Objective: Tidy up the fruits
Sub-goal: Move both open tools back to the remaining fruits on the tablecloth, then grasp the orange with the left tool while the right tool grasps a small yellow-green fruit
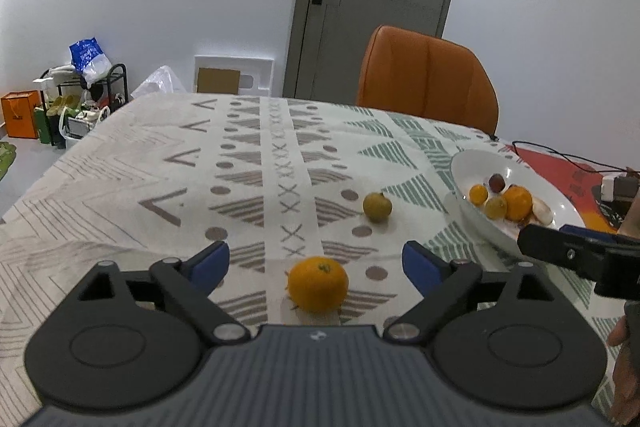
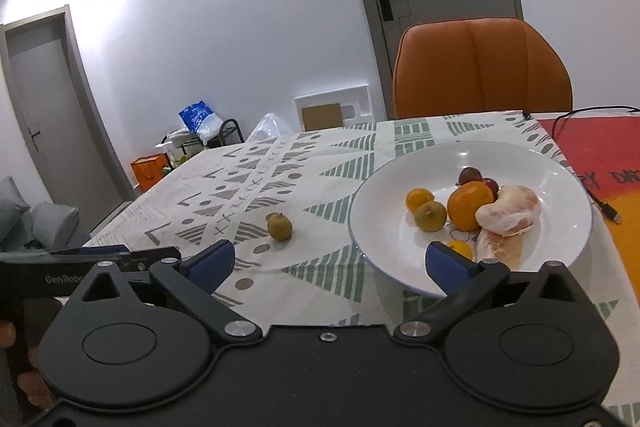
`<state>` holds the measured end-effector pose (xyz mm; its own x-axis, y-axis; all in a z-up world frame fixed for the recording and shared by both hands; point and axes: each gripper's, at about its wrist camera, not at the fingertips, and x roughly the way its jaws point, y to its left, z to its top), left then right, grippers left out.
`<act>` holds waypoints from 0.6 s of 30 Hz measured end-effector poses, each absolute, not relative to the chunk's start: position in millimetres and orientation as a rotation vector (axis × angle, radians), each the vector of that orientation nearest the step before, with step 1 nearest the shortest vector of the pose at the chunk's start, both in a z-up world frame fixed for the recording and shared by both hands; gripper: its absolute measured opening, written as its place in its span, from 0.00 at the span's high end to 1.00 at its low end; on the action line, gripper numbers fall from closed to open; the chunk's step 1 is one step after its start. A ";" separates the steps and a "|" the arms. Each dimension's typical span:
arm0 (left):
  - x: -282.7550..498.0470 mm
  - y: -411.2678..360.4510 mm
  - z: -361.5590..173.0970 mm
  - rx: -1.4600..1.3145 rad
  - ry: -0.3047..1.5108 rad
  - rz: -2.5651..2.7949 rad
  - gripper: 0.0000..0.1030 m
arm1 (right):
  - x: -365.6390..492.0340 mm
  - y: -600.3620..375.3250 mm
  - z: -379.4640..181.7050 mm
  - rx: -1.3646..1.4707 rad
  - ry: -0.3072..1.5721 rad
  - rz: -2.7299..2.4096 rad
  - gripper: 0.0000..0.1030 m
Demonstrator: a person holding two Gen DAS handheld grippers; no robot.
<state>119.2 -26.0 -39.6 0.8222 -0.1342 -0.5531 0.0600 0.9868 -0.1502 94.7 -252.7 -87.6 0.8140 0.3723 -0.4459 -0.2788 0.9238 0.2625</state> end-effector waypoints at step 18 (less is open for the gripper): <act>136.8 -24.0 -68.6 -0.161 0.683 -0.152 0.65 | 111.0 -230.8 -93.8 0.168 0.544 0.391 0.00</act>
<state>136.8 -24.0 -68.6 0.7656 -0.1919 -0.6140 0.0869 0.9766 -0.1968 111.0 -230.8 -93.8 0.7846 0.4045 -0.4699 -0.3166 0.9130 0.2573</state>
